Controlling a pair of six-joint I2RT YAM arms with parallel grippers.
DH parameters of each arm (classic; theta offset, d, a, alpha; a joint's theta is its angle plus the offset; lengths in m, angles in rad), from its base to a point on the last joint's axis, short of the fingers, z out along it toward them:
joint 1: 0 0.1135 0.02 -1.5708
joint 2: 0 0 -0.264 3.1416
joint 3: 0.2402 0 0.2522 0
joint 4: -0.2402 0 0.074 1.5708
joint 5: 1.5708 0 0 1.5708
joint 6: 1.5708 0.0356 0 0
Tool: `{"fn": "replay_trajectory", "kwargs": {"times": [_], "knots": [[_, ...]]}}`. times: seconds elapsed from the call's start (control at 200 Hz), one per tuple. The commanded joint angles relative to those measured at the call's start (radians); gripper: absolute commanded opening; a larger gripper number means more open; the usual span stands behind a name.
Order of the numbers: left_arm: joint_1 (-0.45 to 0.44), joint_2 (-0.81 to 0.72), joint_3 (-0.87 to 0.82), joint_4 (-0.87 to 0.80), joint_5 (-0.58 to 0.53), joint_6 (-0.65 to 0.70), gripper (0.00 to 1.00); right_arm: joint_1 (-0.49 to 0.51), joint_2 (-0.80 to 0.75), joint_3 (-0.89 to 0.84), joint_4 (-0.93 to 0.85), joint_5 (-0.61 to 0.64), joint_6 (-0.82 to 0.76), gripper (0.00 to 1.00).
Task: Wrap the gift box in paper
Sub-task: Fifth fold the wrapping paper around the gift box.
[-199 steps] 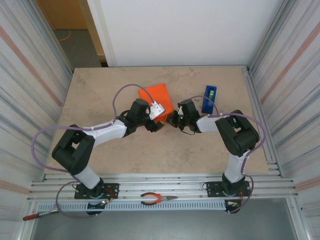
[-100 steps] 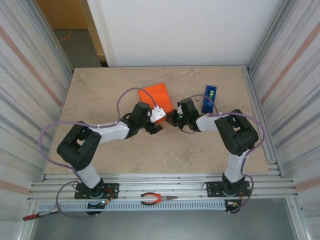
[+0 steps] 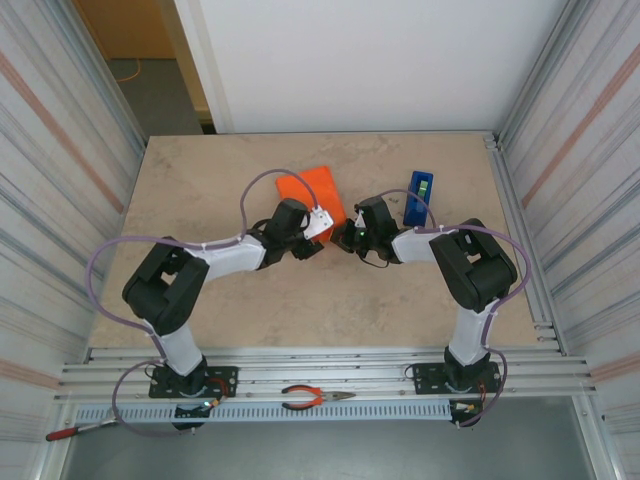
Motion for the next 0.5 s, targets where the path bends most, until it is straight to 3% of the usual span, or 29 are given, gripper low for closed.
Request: {"fn": "replay_trajectory", "kwargs": {"times": [0.0,0.1,0.301,0.496], "knots": [[-0.003,0.02,0.036,-0.047,-0.013,-0.002,0.77,-0.012,-0.007,0.017,-0.02,-0.014,0.004,0.0],[-0.001,0.022,0.042,-0.062,-0.001,-0.008,0.7,-0.014,-0.022,0.015,-0.03,-0.014,0.001,0.0],[0.005,0.023,0.051,-0.076,0.006,-0.027,0.66,-0.037,-0.087,-0.014,-0.057,-0.011,-0.004,0.0],[0.008,0.023,0.053,-0.083,0.013,-0.032,0.66,-0.138,-0.24,-0.092,-0.152,0.008,-0.037,0.05]]}}
